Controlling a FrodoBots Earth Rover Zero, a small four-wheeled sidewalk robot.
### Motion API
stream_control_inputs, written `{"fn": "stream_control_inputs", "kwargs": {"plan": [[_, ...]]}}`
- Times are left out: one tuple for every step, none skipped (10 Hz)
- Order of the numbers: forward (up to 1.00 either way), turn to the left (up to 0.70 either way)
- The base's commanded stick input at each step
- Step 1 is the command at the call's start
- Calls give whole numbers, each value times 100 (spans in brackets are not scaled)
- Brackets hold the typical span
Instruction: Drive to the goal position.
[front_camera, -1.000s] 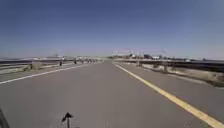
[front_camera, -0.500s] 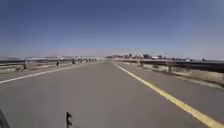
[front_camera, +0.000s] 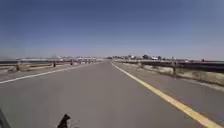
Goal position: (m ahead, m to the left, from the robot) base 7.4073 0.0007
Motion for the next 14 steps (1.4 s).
{"fn": "stream_control_inputs", "kwargs": {"plan": [[100,0],[100,0],[100,0],[100,0],[100,0],[100,0],[100,0],[100,0],[100,0],[100,0],[100,0],[100,0],[100,0],[100,0]]}}
